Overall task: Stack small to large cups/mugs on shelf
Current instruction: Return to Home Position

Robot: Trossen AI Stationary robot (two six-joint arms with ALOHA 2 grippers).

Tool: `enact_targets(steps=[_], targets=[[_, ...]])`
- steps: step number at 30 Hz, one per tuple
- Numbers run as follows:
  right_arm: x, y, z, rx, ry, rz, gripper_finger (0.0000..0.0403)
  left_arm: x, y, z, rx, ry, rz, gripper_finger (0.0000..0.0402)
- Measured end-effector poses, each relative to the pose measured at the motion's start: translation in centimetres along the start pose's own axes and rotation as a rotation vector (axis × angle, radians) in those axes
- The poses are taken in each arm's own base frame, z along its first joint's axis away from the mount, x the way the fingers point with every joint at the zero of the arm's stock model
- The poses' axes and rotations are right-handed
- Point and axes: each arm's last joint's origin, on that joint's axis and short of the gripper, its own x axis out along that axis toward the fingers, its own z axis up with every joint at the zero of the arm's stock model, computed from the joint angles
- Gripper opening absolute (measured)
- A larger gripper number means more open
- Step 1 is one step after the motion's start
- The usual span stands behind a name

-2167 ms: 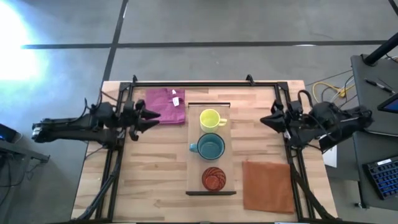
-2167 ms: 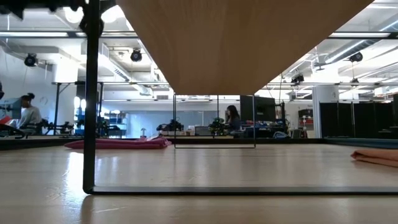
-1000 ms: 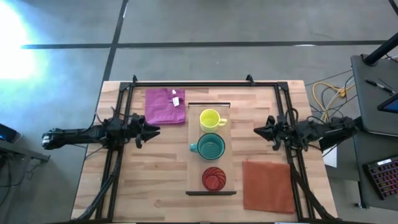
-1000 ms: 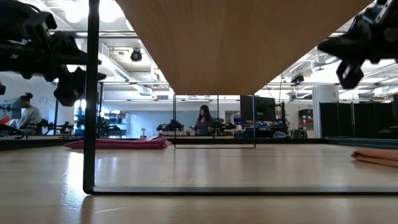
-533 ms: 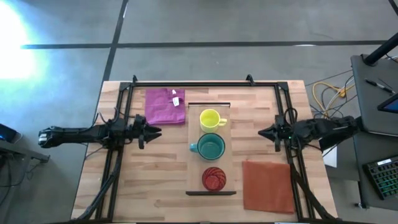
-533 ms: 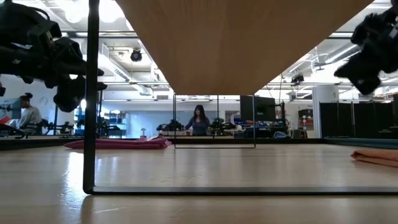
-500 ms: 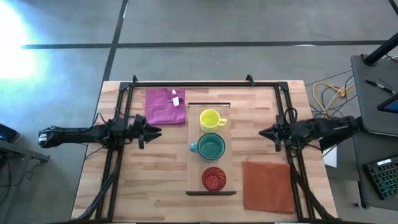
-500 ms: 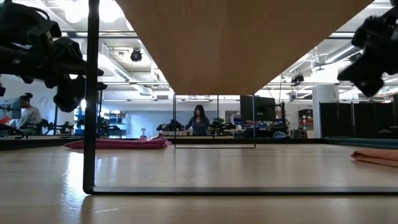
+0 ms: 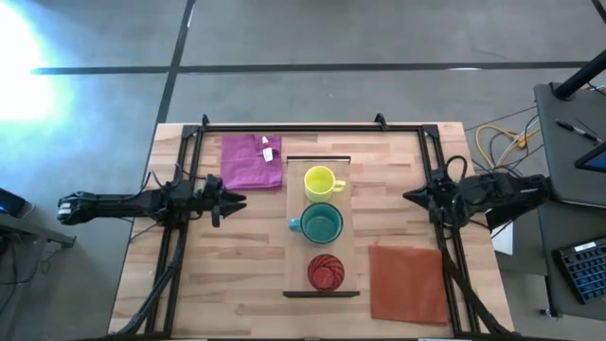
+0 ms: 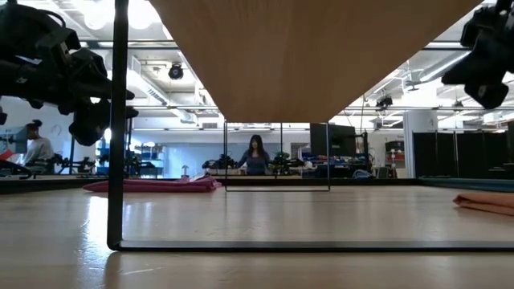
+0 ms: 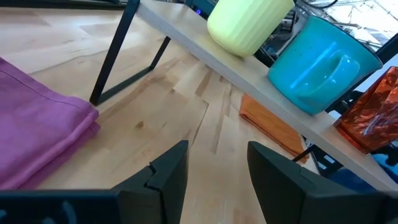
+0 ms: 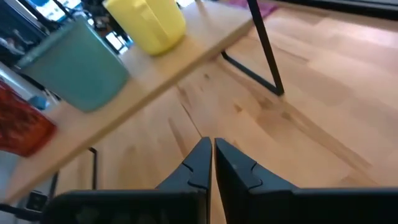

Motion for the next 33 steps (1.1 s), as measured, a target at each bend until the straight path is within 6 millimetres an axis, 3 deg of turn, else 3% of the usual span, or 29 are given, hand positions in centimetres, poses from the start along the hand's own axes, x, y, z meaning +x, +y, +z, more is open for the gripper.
enact_targets(steps=[19, 33], targets=[[-4.1, 1.2, 3.8, 0.064, -0.131, 0.111, 0.0013, 0.0, 0.0, 0.0, 0.000, 0.000, 0.000, 0.0151], [-6.0, 1.5, 5.3, 0.091, -0.187, 0.157, 0.0013, 0.0, 0.0, 0.0, 0.000, 0.000, -0.001, 0.0151]])
